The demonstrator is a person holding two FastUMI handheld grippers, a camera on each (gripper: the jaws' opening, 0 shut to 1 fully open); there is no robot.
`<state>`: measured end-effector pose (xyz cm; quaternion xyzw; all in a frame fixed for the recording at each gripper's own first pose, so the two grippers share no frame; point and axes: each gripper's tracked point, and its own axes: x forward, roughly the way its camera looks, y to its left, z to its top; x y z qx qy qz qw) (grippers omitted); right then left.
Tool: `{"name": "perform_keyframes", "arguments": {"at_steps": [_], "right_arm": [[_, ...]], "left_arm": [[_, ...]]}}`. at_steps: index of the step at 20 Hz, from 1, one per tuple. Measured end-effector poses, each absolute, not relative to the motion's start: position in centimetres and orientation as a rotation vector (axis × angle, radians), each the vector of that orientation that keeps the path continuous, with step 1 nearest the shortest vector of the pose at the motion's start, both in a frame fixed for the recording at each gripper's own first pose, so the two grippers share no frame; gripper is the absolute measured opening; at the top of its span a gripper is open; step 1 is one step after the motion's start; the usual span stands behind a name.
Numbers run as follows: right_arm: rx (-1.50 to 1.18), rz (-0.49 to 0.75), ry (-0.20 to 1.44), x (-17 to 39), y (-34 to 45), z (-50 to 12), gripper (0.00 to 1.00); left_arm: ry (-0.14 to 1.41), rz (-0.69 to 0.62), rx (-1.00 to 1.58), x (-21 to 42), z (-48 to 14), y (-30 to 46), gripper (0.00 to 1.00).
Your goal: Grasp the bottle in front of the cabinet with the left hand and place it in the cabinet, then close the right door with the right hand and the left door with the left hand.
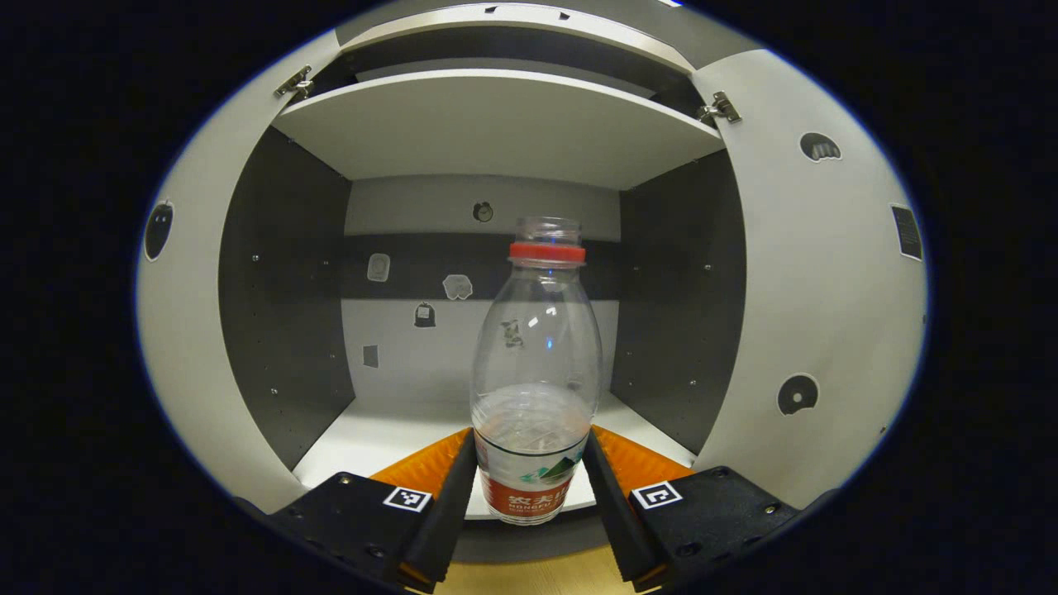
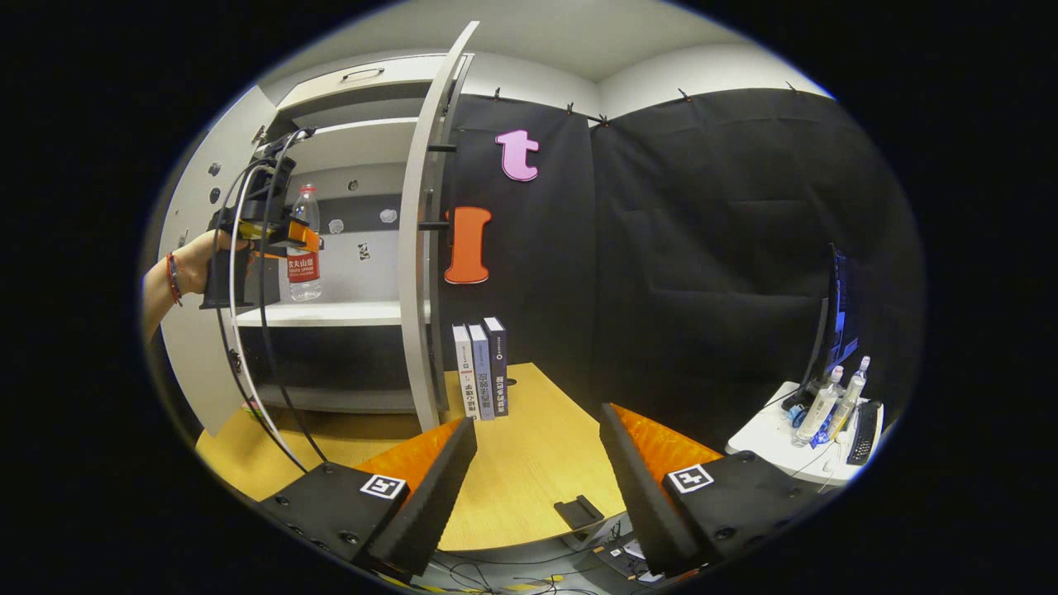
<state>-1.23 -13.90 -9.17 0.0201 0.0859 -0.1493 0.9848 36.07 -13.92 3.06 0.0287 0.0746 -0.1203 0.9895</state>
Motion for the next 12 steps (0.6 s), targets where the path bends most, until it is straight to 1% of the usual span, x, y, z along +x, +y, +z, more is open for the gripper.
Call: {"name": "perform_keyframes", "arguments": {"at_steps": [6, 12], "right_arm": [[0.037, -0.327, 0.203, -0.4, -15.7, -10.1, 0.99], [0.039, -0.332, 0.204, -0.1, -16.2, -10.3, 0.99]], "left_arm": [[0.232, -0.212, 0.050, 39.5, -0.4, -14.2, 0.74], [0.263, -0.196, 0.056, 40.3, -1.7, -14.6, 0.77]]}}
